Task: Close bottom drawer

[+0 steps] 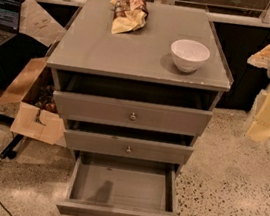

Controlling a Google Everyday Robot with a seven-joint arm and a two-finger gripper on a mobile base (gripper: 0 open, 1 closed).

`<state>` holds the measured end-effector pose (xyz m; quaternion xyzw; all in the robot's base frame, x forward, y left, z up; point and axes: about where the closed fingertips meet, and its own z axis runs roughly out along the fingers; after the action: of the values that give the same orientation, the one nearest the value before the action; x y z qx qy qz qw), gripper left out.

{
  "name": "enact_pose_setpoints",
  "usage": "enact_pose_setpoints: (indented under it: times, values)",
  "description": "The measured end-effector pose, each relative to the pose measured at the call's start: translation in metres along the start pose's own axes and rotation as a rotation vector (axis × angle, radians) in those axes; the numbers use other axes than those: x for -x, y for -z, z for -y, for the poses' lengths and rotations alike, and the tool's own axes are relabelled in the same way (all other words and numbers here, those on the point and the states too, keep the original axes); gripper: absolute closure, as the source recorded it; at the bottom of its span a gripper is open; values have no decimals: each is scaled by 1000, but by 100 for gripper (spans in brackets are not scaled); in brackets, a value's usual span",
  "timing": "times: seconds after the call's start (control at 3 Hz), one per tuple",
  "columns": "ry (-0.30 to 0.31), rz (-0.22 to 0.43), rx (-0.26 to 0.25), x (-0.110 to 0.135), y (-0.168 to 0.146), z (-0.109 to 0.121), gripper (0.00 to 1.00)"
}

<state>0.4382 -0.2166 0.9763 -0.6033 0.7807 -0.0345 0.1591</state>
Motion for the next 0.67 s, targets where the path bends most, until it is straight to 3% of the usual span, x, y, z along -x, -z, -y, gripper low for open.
enact_pose_setpoints:
  times: [0.67]
  values:
    - [3, 26, -9, 1, -1, -2, 0]
